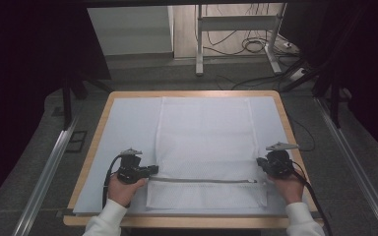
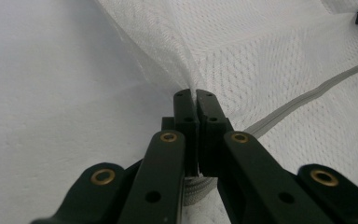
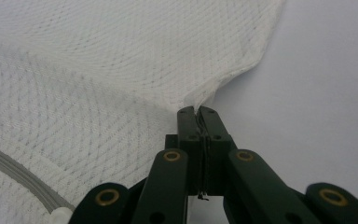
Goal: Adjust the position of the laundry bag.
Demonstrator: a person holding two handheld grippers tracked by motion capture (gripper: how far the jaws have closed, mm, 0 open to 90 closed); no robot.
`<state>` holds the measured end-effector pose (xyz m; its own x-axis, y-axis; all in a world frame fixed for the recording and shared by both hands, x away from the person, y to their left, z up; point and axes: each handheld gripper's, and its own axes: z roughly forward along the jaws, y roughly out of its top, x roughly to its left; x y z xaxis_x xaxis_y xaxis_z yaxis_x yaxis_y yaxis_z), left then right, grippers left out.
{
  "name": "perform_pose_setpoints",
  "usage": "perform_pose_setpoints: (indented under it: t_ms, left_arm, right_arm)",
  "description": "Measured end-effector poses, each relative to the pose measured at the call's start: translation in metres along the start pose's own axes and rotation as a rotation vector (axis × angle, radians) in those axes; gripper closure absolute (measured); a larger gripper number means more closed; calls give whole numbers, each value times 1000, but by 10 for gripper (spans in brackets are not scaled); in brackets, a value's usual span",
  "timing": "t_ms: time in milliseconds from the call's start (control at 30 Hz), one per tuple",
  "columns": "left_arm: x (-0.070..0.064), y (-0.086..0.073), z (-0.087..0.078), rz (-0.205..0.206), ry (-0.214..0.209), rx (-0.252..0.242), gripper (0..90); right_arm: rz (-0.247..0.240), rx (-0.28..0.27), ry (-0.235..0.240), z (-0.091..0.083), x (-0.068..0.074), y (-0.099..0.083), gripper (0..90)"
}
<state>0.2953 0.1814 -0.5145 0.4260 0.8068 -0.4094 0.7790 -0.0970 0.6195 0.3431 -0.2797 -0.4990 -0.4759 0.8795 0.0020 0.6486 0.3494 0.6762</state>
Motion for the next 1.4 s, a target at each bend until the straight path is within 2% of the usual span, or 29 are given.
perform_pose_setpoints:
  t_ms: [500,600,900,1133,1400]
  left_arm:
    - [7,-6,-7,-7,13,0,891]
    - [10,-7,-10,-12,16,-6,891]
    - [20,-12,-19,-32,32,-17,890]
    - [29,-15,-24,-49,32,-22,888]
    - [31,-16,-23,-49,30,-11,886]
  right_arm:
    - [10,-13,37,2,4,2,873]
    - [26,-16,51,3,6,3,872]
    - [6,-11,71,10,17,7,872]
    - [29,-15,115,13,21,8,872]
    - [4,-3,102,14,24,8,872]
